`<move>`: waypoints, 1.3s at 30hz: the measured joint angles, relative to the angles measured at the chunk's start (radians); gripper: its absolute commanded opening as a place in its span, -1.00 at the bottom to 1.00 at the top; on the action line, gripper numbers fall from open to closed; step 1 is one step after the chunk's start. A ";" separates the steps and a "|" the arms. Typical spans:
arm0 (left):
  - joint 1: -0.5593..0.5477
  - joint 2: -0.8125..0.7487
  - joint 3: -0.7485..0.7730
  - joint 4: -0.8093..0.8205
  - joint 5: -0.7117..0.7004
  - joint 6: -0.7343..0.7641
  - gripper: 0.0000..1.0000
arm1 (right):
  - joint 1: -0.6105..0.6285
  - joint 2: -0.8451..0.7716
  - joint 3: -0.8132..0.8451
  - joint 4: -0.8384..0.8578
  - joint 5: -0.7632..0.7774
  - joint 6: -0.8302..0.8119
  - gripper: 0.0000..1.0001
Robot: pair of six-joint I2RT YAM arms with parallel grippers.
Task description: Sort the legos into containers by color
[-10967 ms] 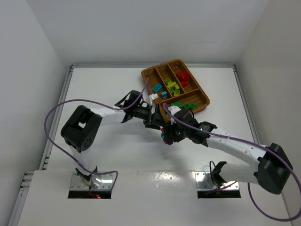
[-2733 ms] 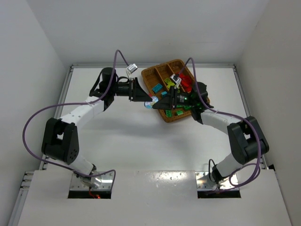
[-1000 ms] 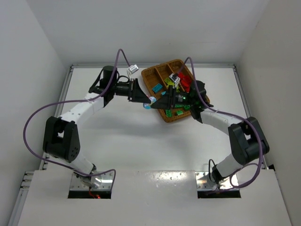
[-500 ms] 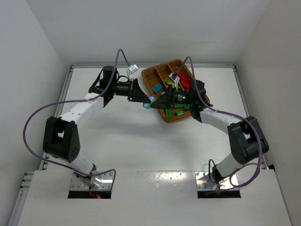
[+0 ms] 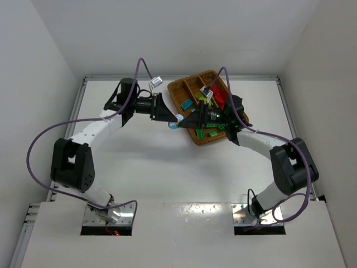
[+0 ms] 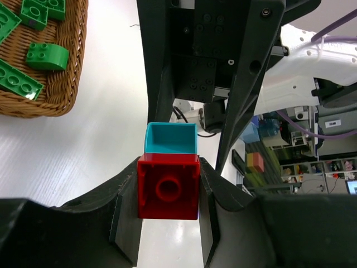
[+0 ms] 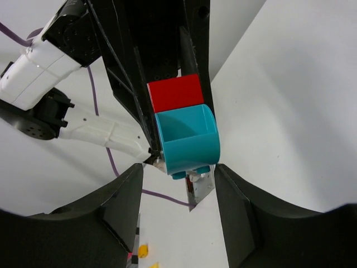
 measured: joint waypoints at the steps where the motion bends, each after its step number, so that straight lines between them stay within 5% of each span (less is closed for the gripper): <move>1: 0.005 -0.001 0.000 -0.002 0.004 -0.001 -1.00 | 0.000 0.000 0.000 -0.002 0.005 -0.005 0.13; 29: 0.056 -0.050 -0.002 -0.006 0.046 -0.008 -1.00 | 0.057 0.082 0.137 0.034 0.008 0.002 0.06; 39: 0.056 -0.051 -0.003 -0.005 0.072 -0.009 -1.00 | 0.065 0.100 0.148 0.047 -0.002 0.024 -0.75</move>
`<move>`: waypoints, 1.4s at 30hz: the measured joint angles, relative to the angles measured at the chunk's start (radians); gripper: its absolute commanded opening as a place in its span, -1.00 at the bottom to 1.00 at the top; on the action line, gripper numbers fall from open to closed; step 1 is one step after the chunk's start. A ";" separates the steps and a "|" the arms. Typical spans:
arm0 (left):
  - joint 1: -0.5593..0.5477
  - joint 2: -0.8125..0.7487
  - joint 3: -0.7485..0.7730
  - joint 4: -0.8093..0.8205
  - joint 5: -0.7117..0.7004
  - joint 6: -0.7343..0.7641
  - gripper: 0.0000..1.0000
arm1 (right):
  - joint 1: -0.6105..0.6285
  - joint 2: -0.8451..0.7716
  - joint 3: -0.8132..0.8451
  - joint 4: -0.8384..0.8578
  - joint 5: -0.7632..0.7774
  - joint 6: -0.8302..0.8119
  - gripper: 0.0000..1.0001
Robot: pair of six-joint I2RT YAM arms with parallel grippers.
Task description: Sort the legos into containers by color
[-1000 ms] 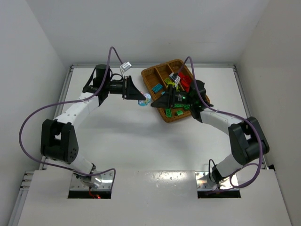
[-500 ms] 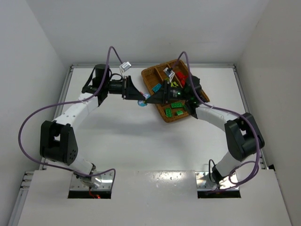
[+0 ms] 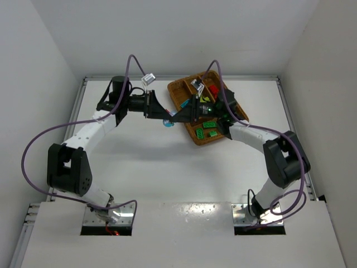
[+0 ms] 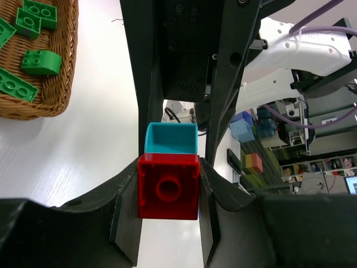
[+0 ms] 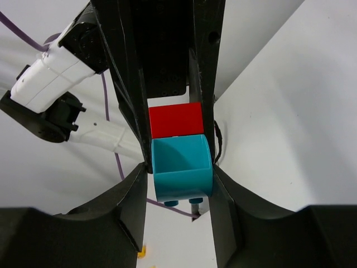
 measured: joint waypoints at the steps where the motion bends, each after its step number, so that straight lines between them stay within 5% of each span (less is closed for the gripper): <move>1: 0.000 0.000 0.000 0.000 0.000 0.000 -1.00 | 0.000 -0.002 -0.005 0.003 0.002 0.000 -0.80; 10: -0.038 0.001 -0.011 -0.011 -0.004 0.002 -0.64 | -0.019 -0.101 -0.132 0.008 0.041 -0.004 -0.99; 14: -0.047 0.010 -0.012 -0.008 -0.002 0.001 -0.12 | -0.023 -0.119 -0.151 0.006 0.045 -0.006 -1.00; 16: -0.047 0.014 -0.012 -0.007 -0.004 -0.001 -0.11 | -0.026 -0.119 -0.154 0.003 0.046 -0.008 -1.00; 19: -0.045 0.017 -0.012 -0.001 -0.016 -0.001 -0.90 | -0.038 -0.120 -0.159 -0.004 0.039 -0.010 -1.00; 20: -0.045 0.017 -0.012 0.002 -0.017 -0.004 -1.00 | -0.040 -0.120 -0.162 -0.010 0.036 -0.012 -1.00; 42: -0.066 0.069 -0.012 0.030 -0.056 -0.021 -1.00 | -0.080 -0.139 -0.216 -0.061 0.068 -0.029 -1.00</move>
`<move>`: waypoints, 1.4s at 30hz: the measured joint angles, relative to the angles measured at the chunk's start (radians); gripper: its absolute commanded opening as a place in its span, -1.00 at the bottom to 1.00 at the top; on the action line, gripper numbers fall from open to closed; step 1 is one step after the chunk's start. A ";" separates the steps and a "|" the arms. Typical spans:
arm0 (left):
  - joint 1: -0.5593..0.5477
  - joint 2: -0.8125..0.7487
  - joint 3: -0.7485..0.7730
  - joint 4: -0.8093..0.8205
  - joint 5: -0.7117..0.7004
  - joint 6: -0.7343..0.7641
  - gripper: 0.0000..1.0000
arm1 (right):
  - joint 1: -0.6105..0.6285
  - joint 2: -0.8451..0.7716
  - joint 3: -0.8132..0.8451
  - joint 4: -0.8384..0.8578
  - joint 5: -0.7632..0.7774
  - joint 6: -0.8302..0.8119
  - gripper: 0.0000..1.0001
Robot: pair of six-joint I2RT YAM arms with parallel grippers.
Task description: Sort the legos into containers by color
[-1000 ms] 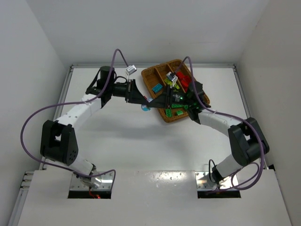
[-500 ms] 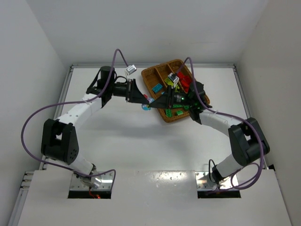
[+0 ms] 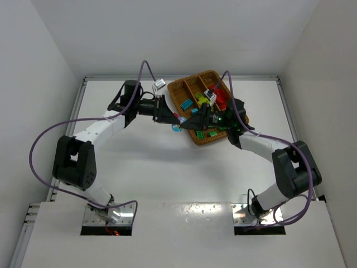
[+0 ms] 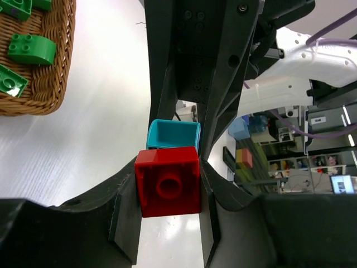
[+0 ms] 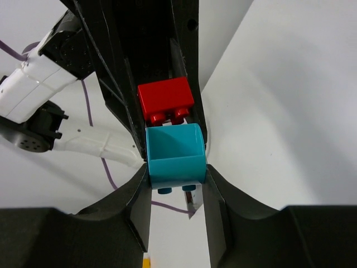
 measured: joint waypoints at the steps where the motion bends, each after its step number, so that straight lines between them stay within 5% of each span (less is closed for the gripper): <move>1: -0.001 0.009 0.000 0.008 -0.001 -0.006 -1.00 | -0.004 0.000 -0.001 -0.008 0.003 -0.002 -1.00; 13: 0.038 0.216 0.071 0.114 -0.035 -0.072 -0.99 | -0.040 0.196 0.126 -0.087 0.061 -0.013 -1.00; 18: 0.081 0.309 0.067 0.121 -0.069 -0.083 -0.32 | -0.026 0.346 0.205 -0.118 0.095 -0.016 -1.00; 25: 0.111 0.365 0.006 0.111 -0.127 -0.076 0.00 | -0.004 0.475 0.245 -0.121 0.115 -0.027 -1.00; 29: 0.118 0.375 -0.002 0.111 -0.129 -0.064 0.46 | 0.001 0.505 0.266 -0.116 0.112 -0.024 -1.00; 42: 0.123 0.379 -0.019 0.090 -0.124 -0.038 0.58 | 0.002 0.503 0.282 -0.121 0.112 -0.039 -1.00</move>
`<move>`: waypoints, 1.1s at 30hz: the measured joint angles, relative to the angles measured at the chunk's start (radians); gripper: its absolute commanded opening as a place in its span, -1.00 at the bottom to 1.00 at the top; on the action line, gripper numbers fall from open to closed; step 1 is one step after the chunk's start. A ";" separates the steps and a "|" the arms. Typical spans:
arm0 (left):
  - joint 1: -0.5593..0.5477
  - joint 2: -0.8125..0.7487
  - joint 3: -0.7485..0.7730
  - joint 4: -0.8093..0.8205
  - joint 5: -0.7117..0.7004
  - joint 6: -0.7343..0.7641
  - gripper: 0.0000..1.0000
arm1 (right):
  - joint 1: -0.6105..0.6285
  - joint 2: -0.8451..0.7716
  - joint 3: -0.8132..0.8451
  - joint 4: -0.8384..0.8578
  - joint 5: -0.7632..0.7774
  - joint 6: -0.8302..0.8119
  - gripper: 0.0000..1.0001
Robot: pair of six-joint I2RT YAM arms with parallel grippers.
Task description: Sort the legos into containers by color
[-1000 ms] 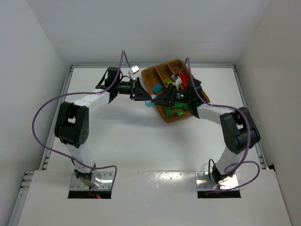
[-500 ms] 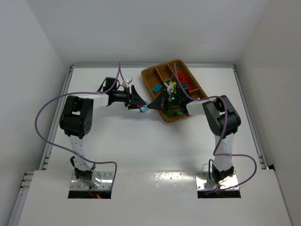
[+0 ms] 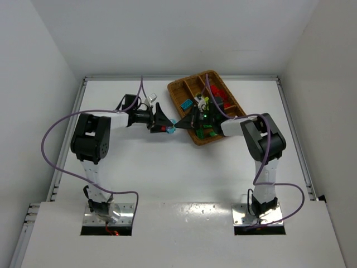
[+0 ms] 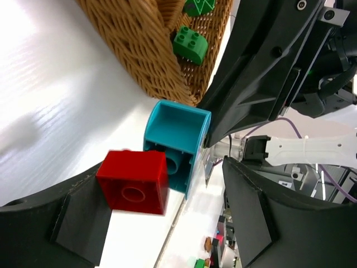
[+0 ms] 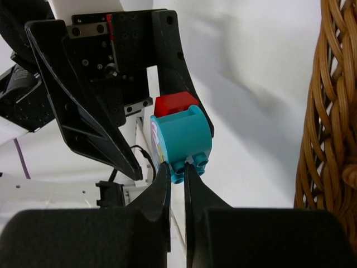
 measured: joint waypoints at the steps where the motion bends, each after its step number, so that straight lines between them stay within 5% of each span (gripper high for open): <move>1: 0.003 0.000 -0.005 0.000 0.000 0.001 0.58 | 0.000 -0.004 -0.005 -0.005 0.001 -0.005 -1.00; 7: 0.030 -0.005 -0.029 -0.006 0.003 0.008 0.58 | 0.000 -0.078 -0.072 -0.082 0.019 -0.060 -1.00; 11: 0.044 -0.025 -0.030 -0.009 0.003 0.010 0.38 | 0.000 -0.119 -0.083 -0.111 0.027 -0.090 -1.00; 20: 0.051 -0.074 -0.029 -0.063 -0.038 0.033 0.50 | -0.015 -0.176 -0.047 -0.282 0.097 -0.184 -1.00; 33: 0.026 -0.277 0.047 -0.472 -0.710 0.179 0.86 | -0.117 -0.135 0.327 -0.607 0.408 -0.314 -1.00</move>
